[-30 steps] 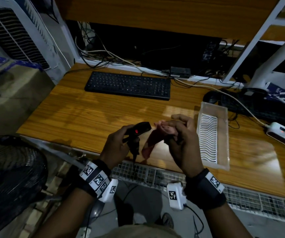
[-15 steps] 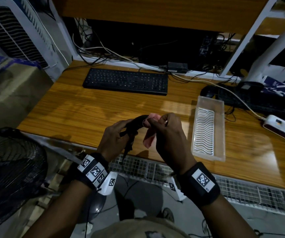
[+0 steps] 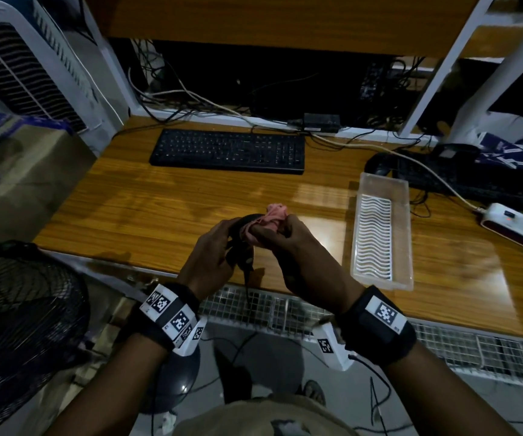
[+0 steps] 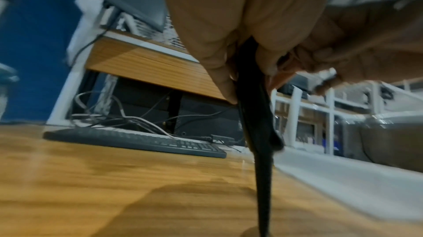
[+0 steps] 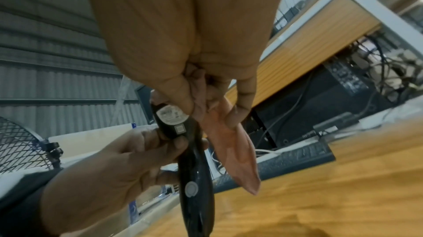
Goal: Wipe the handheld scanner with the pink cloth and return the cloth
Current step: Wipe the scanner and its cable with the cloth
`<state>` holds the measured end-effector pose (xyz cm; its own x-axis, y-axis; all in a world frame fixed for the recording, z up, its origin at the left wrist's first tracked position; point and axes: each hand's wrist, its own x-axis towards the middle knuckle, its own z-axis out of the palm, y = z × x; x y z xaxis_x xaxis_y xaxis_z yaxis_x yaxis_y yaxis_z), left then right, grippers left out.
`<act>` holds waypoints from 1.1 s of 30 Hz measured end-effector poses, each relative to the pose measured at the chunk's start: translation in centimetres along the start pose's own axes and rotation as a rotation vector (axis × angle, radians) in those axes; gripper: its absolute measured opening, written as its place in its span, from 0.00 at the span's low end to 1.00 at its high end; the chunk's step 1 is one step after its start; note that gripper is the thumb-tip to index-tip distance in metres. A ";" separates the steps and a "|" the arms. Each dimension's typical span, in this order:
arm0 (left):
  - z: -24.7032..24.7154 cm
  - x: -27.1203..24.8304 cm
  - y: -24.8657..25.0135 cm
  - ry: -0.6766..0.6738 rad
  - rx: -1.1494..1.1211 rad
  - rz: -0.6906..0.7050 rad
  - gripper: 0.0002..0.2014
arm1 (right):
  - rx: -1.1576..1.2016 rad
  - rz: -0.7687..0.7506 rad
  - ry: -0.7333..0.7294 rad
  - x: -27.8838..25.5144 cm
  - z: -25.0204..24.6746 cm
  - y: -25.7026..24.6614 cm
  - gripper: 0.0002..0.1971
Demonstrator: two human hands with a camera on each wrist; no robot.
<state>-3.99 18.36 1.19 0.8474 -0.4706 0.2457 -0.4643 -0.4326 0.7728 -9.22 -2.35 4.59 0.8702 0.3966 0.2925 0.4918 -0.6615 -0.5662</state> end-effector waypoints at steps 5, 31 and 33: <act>0.9 -0.1 0.4 0.033 -0.024 -0.015 0.28 | -0.093 0.070 0.009 0.1 -0.1 -1.1 0.25; 2.2 0.1 1.0 0.029 -0.078 -0.024 0.24 | 0.624 0.521 0.544 -2.6 -2.6 0.1 0.07; 2.3 0.2 1.0 0.037 -0.074 -0.038 0.24 | 0.633 0.512 0.551 -2.2 -2.2 -0.8 0.09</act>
<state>-4.88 16.11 0.70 0.8736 -0.4257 0.2357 -0.4126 -0.3913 0.8226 -11.45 -4.11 6.14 0.9454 -0.3014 0.1236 0.0833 -0.1432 -0.9862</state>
